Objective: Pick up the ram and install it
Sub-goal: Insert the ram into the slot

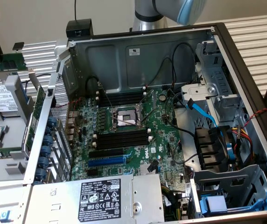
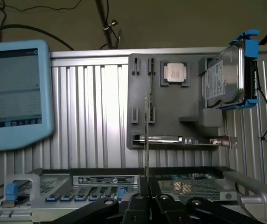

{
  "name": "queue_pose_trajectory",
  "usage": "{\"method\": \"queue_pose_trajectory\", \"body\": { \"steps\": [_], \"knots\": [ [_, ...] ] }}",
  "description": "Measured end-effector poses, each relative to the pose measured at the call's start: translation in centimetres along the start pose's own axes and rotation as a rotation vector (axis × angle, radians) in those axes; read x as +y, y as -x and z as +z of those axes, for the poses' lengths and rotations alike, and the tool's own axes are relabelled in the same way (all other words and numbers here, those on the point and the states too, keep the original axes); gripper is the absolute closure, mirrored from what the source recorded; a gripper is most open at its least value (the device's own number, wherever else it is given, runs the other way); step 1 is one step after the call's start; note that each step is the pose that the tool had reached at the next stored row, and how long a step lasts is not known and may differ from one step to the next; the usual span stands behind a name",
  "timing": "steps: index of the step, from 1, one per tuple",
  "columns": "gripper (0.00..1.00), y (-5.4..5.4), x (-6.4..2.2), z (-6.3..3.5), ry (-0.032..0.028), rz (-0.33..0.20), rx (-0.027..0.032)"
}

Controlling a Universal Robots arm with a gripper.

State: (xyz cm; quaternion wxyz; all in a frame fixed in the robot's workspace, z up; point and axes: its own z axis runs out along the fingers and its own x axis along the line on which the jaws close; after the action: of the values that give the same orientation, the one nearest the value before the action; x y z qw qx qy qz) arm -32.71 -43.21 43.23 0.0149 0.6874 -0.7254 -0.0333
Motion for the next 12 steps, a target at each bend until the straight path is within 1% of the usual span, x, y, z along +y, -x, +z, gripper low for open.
{"method": "queue_pose_trajectory", "body": {
  "steps": [5,12],
  "knots": [
    [0.88,0.1,-2.28,-0.35,0.0,0.0,0.0001],
    [0.88,0.3,-5.46,-0.61,0.0006,-0.002,0.0002]
  ]
}}
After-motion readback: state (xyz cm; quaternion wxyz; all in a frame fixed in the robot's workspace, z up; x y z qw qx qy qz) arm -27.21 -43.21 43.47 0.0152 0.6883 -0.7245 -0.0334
